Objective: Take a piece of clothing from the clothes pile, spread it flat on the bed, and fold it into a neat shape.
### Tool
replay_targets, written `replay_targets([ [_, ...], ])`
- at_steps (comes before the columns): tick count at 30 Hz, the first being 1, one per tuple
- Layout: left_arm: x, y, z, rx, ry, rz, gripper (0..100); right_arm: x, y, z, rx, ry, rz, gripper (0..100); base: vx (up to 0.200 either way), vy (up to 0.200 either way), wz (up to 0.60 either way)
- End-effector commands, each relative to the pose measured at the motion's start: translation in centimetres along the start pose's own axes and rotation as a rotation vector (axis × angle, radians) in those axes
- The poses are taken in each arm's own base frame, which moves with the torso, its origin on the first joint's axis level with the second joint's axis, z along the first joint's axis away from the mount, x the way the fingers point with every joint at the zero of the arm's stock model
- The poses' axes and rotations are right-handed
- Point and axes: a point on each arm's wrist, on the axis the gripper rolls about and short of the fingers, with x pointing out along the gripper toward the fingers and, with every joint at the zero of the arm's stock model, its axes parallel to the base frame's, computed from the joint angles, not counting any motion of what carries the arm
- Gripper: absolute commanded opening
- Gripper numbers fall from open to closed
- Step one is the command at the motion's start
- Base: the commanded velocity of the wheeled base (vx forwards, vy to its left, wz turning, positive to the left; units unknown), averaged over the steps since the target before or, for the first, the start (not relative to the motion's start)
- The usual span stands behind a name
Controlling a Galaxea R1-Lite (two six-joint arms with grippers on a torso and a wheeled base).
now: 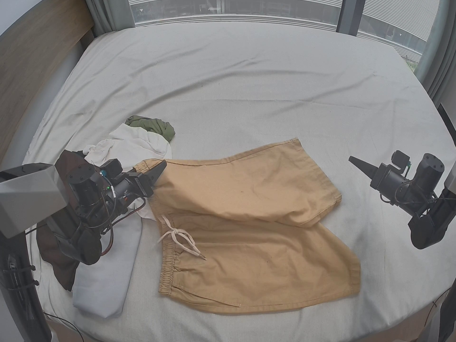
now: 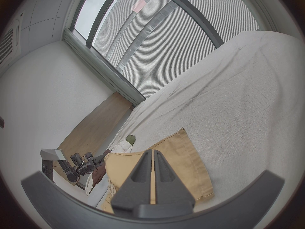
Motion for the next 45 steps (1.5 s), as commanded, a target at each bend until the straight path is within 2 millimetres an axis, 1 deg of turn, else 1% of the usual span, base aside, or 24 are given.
replay_targets([
  [1,-0.1,0.4,0.0,-0.001,-0.004,0.015,100,-0.2,0.1,-0.3,0.005,0.011,-0.004,0,0.0,0.0,0.0],
  [4,-0.6,0.5,-0.1,-0.005,-0.01,0.084,100,-0.8,0.2,-0.8,-0.021,0.03,-0.018,0,0.0,0.0,0.0],
  [7,-1.2,0.6,-0.4,-0.01,0.003,0.11,100,-1.3,0.3,-1.4,-0.04,0.051,-0.027,0,0.0,0.0,0.0],
  [10,-2.5,0.0,-1.1,-0.02,0.056,0.114,100,-2.1,0.7,-2.2,-0.061,0.081,-0.036,0,0.0,0.0,0.0],
  [13,-2.9,-0.2,-1.3,-0.024,0.072,0.114,100,-2.2,1.4,-2.5,-0.06,0.094,-0.023,0,0.0,0.0,0.0],
  [18,-2.9,-0.1,-1.3,-0.028,0.074,0.102,100,-2.1,2.0,-2.6,-0.06,0.098,-0.008,0,0.0,0.0,0.0],
  [22,-3.1,-0.2,-1.2,-0.032,0.078,0.101,100,-2.2,2.0,-2.8,-0.056,0.103,-0.009,0,0.0,0.0,0.0],
  [24,-3.9,-0.4,-1.3,-0.035,0.096,0.112,100,-2.3,2.0,-2.9,-0.051,0.108,-0.014,0,0.0,0.0,0.0],
  [28,-6.2,-1.0,-2.0,-0.047,0.165,0.13,100,-2.9,2.2,-3.4,-0.037,0.126,-0.027,0,0.0,0.0,0.0],
  [30,-7.7,-1.5,-1.8,-0.054,0.189,0.13,100,-3.7,2.3,-4.1,-0.025,0.154,-0.045,0,0.0,0.0,0.0],
  [32,-8.2,-1.8,-1.6,-0.058,0.193,0.131,100,-4.1,2.5,-4.4,-0.028,0.167,-0.047,0,0.0,0.0,0.0],
  [33,-9.3,-2.3,-1.2,-0.059,0.196,0.13,100,-4.6,2.7,-4.8,-0.045,0.184,-0.053,100,0.0,0.0,0.0],
  [35,-10.7,-2.9,-1.0,-0.064,0.217,0.116,100,-5.2,2.9,-5.1,-0.064,0.2,-0.059,100,0.0,0.0,0.0],
  [37,-12.4,-3.6,-0.9,-0.072,0.251,0.063,100,-6.1,3.2,-5.3,-0.058,0.208,-0.075,100,0.0,0.0,0.0],
  [39,-13.5,-4.1,-0.8,-0.085,0.279,0.011,100,-6.6,3.2,-5.6,-0.046,0.223,-0.087,100,0.0,0.0,0.0],
  [41,-14.4,-4.3,-1.1,-0.099,0.317,-0.021,100,-7.0,3.0,-5.8,-0.05,0.23,-0.104,100,0.0,0.0,0.0],
  [45,-15.2,-4.4,-1.7,-0.101,0.365,-0.061,100,-7.8,2.9,-6.3,-0.067,0.254,-0.122,100,0.0,0.0,0.0],
])
